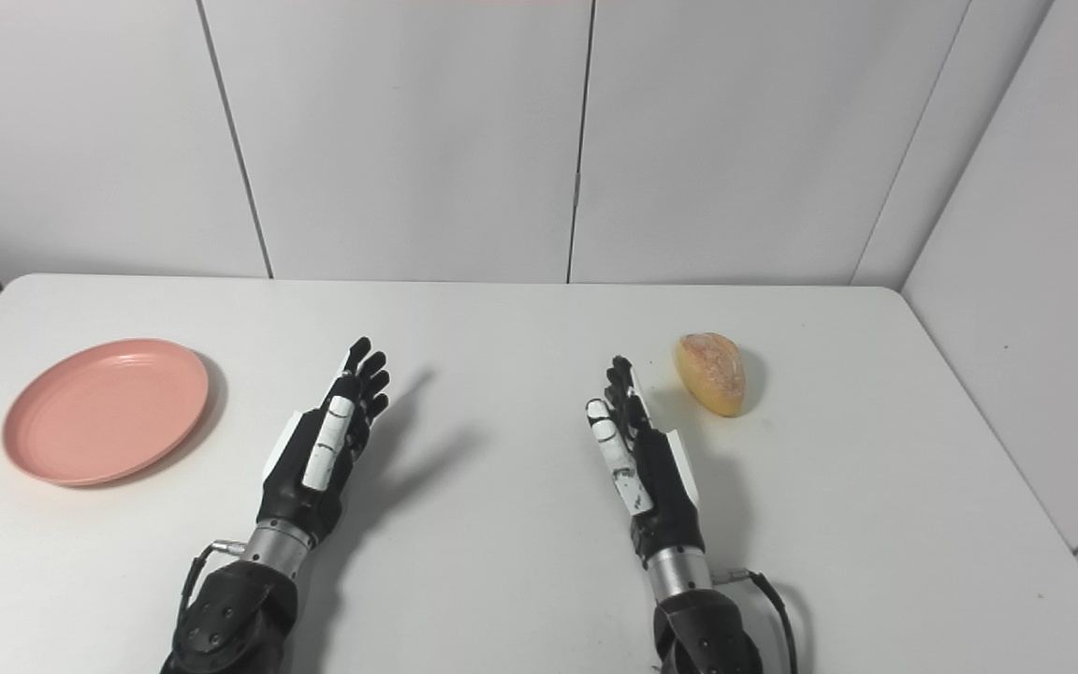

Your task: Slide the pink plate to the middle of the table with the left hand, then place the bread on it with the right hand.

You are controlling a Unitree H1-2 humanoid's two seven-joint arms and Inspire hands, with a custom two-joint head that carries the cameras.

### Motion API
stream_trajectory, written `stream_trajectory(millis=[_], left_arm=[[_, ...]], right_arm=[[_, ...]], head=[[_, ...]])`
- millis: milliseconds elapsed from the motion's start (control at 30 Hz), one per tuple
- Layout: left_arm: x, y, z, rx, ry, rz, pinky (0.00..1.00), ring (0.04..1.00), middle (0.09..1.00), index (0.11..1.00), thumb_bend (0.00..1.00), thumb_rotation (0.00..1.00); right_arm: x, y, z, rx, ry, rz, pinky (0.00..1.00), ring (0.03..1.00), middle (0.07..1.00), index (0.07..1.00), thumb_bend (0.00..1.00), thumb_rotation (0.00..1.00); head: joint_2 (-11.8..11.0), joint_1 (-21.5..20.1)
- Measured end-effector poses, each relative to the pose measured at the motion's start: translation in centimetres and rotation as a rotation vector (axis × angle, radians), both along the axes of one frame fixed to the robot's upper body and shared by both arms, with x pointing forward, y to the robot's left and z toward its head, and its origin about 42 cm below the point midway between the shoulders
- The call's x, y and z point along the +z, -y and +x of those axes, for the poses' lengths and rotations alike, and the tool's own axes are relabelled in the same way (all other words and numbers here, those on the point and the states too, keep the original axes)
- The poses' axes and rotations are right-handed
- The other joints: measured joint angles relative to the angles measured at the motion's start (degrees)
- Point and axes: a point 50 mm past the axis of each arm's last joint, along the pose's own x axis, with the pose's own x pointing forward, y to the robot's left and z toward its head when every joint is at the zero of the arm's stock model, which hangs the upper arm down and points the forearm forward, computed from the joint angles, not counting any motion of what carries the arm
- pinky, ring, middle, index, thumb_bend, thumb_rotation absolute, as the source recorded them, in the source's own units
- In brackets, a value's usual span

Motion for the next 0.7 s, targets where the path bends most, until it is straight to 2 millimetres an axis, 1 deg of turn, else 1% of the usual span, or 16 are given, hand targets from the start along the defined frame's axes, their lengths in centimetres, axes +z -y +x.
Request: stream_trajectory(millis=[33, 67, 233, 400, 533, 700], left_arm=[[0.0, 0.0, 0.0, 0.0, 0.0, 0.0, 1.0, 1.0, 1.0, 1.0, 0.72, 0.98], [0.0, 0.0, 0.0, -0.001, 0.0, 0.001, 1.0, 1.0, 1.0, 1.0, 0.72, 0.98], [0.0, 0.0, 0.0, -0.008, 0.001, 0.003, 1.0, 1.0, 1.0, 1.0, 0.7, 1.0], [0.0, 0.0, 0.0, -0.014, 0.002, 0.003, 1.0, 1.0, 1.0, 1.0, 0.71, 1.0], [0.0, 0.0, 0.0, -0.013, 0.001, 0.002, 1.0, 1.0, 1.0, 1.0, 0.72, 1.0], [0.0, 0.0, 0.0, -0.011, 0.003, 0.0, 1.0, 1.0, 1.0, 1.0, 0.72, 1.0]], right_arm=[[0.0, 0.0, 0.0, 0.0, 0.0, 0.0, 1.0, 1.0, 1.0, 1.0, 0.59, 0.91], [0.0, 0.0, 0.0, 0.0, 0.0, 0.002, 1.0, 1.0, 1.0, 1.0, 0.59, 0.91], [0.0, 0.0, 0.0, 0.006, -0.001, 0.025, 1.0, 1.0, 1.0, 1.0, 0.6, 0.99], [0.4, 0.0, 0.0, 0.019, 0.012, 0.035, 1.0, 1.0, 1.0, 1.0, 0.59, 1.0], [1.0, 0.1, 0.3, 0.032, 0.031, 0.03, 1.0, 1.0, 1.0, 1.0, 0.61, 1.0], [1.3, 0.2, 0.5, 0.053, 0.025, 0.016, 1.0, 1.0, 1.0, 1.0, 0.61, 1.0]], head=[[0.09, -0.26], [0.09, -0.26], [0.09, -0.35], [0.0, -0.26], [0.0, -0.35], [0.0, -0.26]])
